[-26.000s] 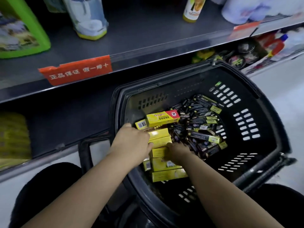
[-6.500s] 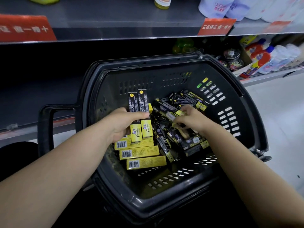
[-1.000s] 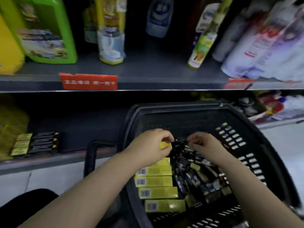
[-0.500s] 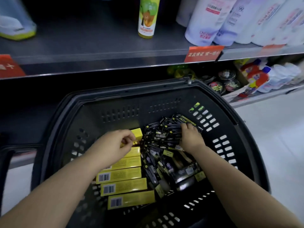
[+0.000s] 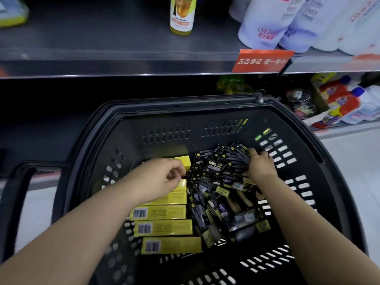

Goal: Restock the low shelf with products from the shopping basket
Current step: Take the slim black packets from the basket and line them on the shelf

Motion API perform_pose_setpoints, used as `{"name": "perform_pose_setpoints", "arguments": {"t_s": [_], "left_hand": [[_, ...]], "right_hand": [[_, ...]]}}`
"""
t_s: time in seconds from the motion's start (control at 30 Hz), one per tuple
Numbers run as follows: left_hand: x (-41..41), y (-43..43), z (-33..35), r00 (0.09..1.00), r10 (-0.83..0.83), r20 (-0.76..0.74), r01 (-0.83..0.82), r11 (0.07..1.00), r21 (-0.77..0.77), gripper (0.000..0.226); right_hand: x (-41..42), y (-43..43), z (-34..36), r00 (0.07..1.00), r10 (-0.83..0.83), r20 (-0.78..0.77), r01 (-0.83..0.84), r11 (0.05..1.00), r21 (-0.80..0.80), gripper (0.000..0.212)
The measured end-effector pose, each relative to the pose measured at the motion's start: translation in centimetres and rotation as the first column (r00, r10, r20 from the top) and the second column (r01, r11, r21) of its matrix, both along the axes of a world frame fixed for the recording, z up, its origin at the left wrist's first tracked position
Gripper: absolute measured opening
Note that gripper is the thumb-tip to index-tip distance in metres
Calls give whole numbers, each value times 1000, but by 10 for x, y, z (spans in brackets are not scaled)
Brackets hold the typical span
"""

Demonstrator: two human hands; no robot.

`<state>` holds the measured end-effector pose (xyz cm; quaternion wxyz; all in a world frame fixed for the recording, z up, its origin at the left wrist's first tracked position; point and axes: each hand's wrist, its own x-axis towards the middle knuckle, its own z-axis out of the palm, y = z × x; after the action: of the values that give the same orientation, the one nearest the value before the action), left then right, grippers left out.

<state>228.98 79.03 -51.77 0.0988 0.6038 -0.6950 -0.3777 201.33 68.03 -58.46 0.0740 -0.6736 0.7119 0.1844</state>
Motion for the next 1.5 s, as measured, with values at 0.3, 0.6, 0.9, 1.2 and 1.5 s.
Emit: {"name": "perform_pose_setpoints", "arguments": {"t_s": [0.3, 0.6, 0.9, 1.2, 1.5], "left_hand": [[-36, -7, 1, 982, -185, 42, 184, 982, 30, 34], [-44, -27, 8, 869, 311, -384, -179, 922, 342, 33], [-56, -34, 3, 971, 33, -235, 3, 988, 152, 63], [-66, -38, 3, 952, 117, -284, -40, 964, 265, 64], [-72, -37, 13, 830, 254, -497, -14, 900, 435, 61]], "right_hand": [[1, 57, 61, 539, -546, 641, 225, 827, 515, 64], [75, 125, 87, 183, -400, 898, 62, 917, 395, 17], [-34, 64, 25, 969, -206, 134, 187, 972, 144, 62], [-39, 70, 12, 981, -103, -162, 111, 993, 38, 45], [36, 91, 78, 332, -299, 895, 350, 920, 177, 34]]}}
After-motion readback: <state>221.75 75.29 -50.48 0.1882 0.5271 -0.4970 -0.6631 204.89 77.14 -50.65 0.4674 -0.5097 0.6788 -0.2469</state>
